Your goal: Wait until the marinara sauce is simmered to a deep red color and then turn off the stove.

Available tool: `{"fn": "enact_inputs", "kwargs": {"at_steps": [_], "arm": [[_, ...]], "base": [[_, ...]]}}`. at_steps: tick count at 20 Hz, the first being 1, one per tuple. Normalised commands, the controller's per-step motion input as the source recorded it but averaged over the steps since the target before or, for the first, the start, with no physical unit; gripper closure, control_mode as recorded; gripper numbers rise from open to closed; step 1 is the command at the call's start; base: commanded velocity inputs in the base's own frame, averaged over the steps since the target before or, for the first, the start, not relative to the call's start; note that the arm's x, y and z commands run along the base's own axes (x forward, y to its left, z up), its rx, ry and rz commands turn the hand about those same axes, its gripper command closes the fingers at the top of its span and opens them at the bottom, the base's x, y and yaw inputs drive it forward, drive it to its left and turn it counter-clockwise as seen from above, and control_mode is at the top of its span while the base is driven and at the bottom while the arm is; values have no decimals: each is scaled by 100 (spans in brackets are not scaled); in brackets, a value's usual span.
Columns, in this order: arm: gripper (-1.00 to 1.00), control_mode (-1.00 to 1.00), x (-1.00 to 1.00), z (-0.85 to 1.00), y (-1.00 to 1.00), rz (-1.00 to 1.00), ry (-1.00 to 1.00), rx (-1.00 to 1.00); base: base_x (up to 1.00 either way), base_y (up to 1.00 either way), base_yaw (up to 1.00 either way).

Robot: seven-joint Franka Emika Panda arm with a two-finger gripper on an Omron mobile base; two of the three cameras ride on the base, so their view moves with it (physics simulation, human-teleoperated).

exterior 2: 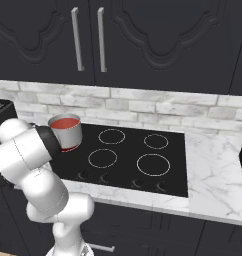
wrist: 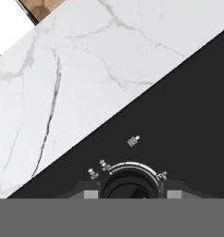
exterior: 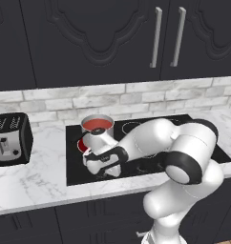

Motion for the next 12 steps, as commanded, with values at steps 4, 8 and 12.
{"fn": "enact_inputs", "kwargs": {"at_steps": [4, 8, 12], "arm": [[100, -100, 0, -14, -25, -29, 14, 2], [100, -100, 0, -18, -25, -34, 11, 2], [100, -100, 0, -22, -24, -41, 8, 3]], "base": [[0, 0, 0], [0, 0, 0], [0, 0, 0]]}}
